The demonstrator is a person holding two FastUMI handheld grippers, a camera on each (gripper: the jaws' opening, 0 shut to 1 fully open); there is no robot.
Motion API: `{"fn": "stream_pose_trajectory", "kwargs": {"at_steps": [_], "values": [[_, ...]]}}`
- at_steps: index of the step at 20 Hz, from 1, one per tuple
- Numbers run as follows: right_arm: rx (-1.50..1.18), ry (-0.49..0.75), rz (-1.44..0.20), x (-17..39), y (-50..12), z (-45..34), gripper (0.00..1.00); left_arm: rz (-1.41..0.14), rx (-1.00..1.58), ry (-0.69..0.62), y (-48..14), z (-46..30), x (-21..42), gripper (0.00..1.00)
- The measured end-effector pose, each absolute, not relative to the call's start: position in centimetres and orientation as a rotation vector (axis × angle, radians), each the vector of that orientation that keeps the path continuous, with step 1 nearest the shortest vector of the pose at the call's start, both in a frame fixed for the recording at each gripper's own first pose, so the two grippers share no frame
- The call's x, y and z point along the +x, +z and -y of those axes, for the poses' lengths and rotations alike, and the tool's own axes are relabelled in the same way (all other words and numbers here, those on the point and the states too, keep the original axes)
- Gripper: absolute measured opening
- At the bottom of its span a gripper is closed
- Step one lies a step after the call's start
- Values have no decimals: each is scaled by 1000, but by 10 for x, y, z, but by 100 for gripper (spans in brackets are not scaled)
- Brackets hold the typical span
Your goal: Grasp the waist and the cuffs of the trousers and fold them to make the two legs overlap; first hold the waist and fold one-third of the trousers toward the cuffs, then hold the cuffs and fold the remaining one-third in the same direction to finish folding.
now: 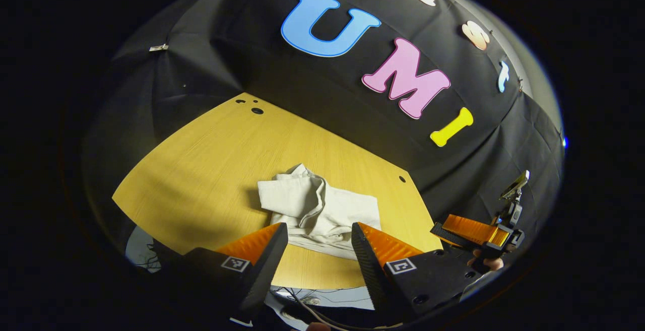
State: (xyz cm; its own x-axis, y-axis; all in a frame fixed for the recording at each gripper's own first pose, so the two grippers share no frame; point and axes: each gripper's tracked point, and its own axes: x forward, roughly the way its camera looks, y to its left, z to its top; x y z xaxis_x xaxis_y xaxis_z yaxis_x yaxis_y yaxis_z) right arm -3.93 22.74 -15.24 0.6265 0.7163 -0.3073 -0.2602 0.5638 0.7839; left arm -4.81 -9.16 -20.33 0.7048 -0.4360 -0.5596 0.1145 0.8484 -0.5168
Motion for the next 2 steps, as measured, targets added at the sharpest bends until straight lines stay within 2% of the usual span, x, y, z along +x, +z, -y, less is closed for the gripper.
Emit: {"fn": "stream_pose_trajectory", "kwargs": {"at_steps": [2], "values": [[773, 642, -682, -40, -149, -236, 96, -741, -473, -309, -206, 89, -50, 83]]}}
